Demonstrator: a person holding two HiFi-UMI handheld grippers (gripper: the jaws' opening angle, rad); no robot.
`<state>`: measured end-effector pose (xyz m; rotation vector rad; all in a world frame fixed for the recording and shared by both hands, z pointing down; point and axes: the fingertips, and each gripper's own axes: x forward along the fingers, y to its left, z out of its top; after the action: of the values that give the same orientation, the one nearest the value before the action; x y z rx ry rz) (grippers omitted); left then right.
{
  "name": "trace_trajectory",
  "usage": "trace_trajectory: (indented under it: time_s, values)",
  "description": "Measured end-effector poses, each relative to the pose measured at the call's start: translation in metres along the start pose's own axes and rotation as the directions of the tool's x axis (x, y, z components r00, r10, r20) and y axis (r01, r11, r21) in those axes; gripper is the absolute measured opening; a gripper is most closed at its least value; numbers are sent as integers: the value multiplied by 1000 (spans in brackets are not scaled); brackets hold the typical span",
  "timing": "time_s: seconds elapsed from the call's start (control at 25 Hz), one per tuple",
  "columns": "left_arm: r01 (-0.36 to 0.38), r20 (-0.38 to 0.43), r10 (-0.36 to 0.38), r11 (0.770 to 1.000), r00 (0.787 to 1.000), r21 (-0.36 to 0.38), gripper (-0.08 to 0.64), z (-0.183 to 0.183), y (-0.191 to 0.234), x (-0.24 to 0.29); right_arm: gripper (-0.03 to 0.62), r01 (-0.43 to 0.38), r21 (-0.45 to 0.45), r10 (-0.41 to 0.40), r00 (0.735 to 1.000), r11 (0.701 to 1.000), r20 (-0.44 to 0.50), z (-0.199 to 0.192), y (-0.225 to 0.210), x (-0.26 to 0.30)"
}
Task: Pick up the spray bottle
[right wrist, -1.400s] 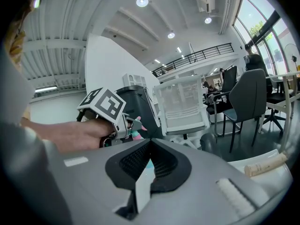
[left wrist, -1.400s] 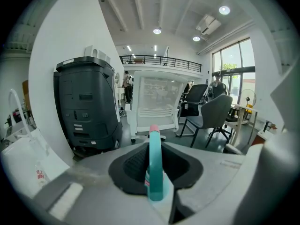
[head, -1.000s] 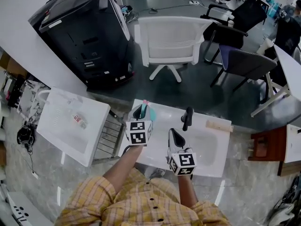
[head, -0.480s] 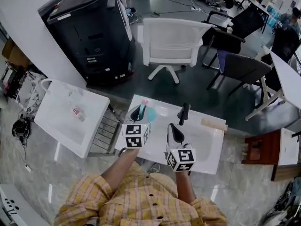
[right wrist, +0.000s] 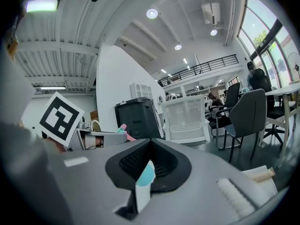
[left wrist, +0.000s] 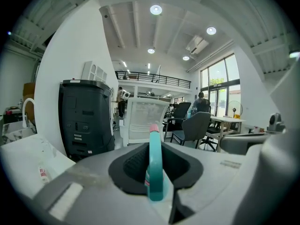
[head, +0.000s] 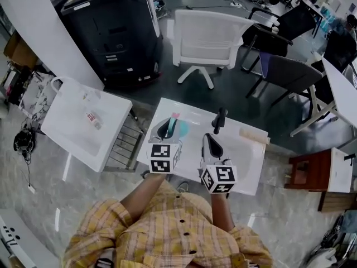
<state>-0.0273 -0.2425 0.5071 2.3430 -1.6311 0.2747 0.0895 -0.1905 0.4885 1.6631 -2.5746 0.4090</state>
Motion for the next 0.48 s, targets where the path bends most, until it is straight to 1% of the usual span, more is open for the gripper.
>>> trace_trajectory:
  time_s: [0.36,0.48]
  values:
    - [10,50,-12,999,999,50,72,2,-11,-29,0,4,-12,-4,1000,1000,10,3,8,-11]
    - [13,60,-16,998,998,57,72,1,-15,-36,0,7,-17,-6,1000,1000,16,4,9,-15]
